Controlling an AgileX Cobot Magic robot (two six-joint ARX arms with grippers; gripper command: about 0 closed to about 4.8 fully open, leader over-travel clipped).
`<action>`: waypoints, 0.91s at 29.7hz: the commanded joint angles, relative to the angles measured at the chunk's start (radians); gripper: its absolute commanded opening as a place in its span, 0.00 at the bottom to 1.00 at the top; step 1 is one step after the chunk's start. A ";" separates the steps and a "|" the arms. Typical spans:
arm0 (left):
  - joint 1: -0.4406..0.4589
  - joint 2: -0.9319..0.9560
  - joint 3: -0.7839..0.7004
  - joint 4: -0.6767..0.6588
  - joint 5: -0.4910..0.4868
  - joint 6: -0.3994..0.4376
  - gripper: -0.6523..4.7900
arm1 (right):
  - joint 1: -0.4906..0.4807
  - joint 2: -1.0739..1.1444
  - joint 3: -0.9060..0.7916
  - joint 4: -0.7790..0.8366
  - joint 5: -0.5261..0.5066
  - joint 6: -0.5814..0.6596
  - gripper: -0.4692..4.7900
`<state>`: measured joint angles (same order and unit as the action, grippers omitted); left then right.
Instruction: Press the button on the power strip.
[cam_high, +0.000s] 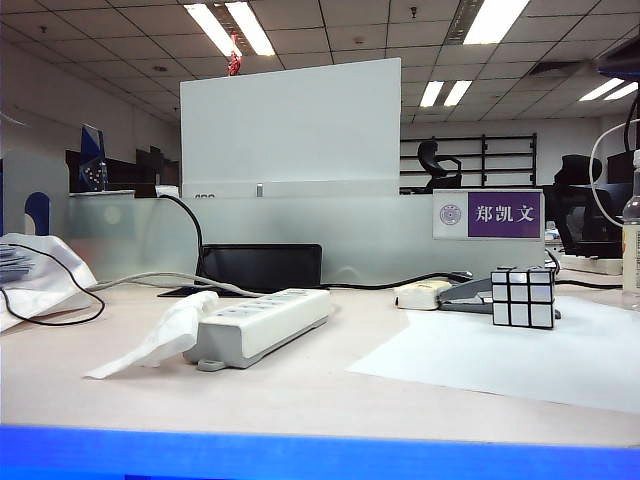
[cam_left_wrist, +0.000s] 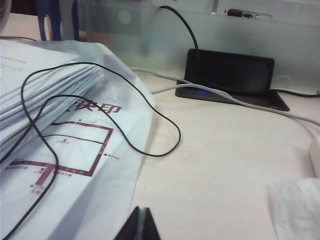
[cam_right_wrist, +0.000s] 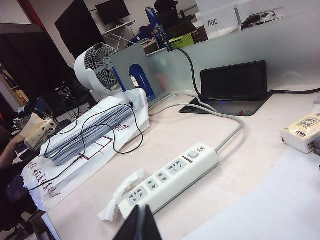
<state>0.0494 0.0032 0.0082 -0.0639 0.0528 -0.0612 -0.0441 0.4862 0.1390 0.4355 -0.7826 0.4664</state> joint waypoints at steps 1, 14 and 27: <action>0.001 -0.001 0.001 0.014 -0.056 -0.029 0.11 | 0.001 0.000 0.003 0.010 -0.004 -0.003 0.09; 0.001 -0.001 0.001 0.013 -0.056 -0.025 0.11 | 0.001 0.000 0.003 0.010 -0.004 -0.003 0.09; 0.001 -0.001 0.001 0.013 -0.056 -0.025 0.11 | 0.001 0.000 0.003 0.010 -0.004 -0.003 0.09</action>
<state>0.0494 0.0032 0.0082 -0.0639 -0.0010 -0.0864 -0.0441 0.4862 0.1390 0.4355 -0.7826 0.4664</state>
